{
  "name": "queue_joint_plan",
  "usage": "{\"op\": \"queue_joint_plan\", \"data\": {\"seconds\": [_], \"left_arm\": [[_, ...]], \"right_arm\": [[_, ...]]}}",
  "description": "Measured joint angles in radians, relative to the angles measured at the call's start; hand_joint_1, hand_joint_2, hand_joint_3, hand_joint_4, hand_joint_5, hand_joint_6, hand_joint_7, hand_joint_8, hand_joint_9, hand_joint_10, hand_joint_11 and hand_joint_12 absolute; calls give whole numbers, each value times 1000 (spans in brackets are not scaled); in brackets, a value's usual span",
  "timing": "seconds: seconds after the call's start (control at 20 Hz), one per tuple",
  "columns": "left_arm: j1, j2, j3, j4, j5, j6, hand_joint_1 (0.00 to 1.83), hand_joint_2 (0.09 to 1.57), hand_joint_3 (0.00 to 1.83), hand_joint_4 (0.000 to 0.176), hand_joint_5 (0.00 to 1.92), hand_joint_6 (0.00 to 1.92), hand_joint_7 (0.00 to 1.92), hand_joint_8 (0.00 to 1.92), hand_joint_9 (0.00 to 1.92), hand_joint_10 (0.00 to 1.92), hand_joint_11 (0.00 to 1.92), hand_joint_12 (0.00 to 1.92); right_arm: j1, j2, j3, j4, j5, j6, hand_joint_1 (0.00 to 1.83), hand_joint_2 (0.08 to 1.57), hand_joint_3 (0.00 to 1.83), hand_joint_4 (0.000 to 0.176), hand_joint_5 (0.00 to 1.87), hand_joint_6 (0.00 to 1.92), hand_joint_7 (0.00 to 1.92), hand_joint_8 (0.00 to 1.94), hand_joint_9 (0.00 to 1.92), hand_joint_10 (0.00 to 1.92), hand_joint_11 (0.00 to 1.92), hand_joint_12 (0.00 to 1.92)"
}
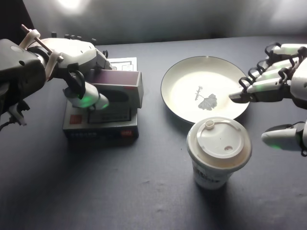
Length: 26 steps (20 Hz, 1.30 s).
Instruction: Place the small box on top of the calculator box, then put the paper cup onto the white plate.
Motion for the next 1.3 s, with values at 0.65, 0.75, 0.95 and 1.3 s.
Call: {"op": "queue_joint_plan", "data": {"seconds": [0.65, 0.75, 0.95, 1.3], "left_arm": [[-26, 52, -58, -15, -68, -4, 605, 1101, 2, 0, 461, 3, 542, 3, 527, 8, 0, 1094], [-36, 63, -70, -18, -77, -4, 566, 1093, 0, 0, 477, 8, 558, 8, 539, 11, 1, 1103], [-58, 77, -95, -23, -106, -8, 538, 1091, 0, 0, 484, 7, 559, 4, 536, 7, 0, 1089], [-114, 163, -202, 48, -79, -2, 577, 1078, 0, 0, 479, 8, 560, 6, 539, 6, 0, 1063]], "right_arm": [[12, 0, -15, -192, 126, 205, 622, 814, 0, 0, 0, 0, 0, 0, 0, 0, 0, 0], [11, 3, -15, -181, 127, 205, 781, 763, 0, 0, 0, 0, 0, 0, 0, 0, 0, 0], [-61, 2, 10, -151, 120, 211, 955, 776, 0, 0, 0, 0, 0, 0, 0, 0, 0, 0], [9, -31, 63, -439, 151, 560, 1103, 843, 8, 0, 0, 0, 0, 0, 0, 0, 0, 0]]}}
